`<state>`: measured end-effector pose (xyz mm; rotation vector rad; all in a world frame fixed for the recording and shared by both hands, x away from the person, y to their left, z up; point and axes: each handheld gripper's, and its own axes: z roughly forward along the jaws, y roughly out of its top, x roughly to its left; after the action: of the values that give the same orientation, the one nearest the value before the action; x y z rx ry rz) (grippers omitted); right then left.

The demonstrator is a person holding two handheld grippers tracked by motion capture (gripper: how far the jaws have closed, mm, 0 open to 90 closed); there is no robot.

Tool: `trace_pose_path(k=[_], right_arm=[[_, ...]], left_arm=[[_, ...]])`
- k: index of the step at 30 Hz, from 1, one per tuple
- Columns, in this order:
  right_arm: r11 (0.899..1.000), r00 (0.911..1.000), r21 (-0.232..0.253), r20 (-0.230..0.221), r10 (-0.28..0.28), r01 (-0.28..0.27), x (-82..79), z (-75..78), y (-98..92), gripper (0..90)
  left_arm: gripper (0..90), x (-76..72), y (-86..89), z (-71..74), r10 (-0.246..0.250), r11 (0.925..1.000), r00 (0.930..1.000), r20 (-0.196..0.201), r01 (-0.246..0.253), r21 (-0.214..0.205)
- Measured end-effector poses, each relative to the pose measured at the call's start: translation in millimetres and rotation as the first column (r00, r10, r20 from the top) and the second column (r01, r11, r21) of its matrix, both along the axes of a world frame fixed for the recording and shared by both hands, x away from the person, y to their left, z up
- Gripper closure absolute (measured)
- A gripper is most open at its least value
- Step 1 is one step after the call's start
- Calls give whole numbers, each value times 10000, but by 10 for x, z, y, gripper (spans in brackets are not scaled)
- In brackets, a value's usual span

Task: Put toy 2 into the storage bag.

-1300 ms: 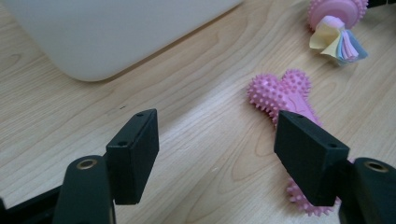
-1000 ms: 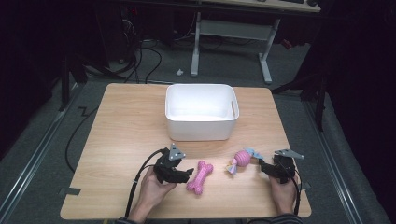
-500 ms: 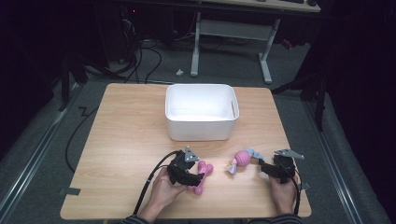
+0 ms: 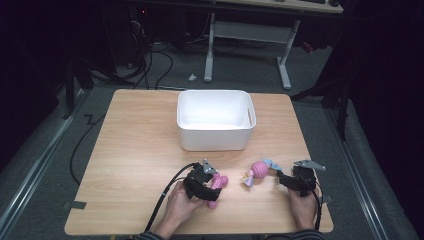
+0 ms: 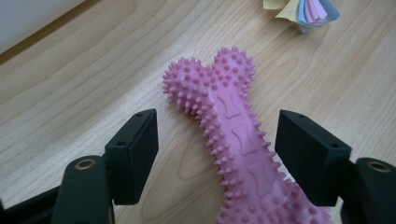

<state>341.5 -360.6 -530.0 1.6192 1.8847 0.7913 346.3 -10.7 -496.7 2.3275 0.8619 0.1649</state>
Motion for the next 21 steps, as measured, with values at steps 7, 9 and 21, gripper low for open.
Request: trace_pose_path(k=[7, 9, 21], right_arm=[[10000, 10000, -2, 0, 1, -1, 0, 0, 0, 299], [10000, 10000, -5, -1, 1, -1, 0, 0, 0, 298], [10000, 10000, 18, -39, -28, 28, -2, 2, 4, 298]], left_arm=[[305, 1, -65, -44, 2, 9999, 9999, -120, -1, 150], [309, 3, -81, -52, 28, 9998, 9999, -101, -26, 200], [354, 9, -134, -97, 73, 9988, 9999, -152, -66, 493]])
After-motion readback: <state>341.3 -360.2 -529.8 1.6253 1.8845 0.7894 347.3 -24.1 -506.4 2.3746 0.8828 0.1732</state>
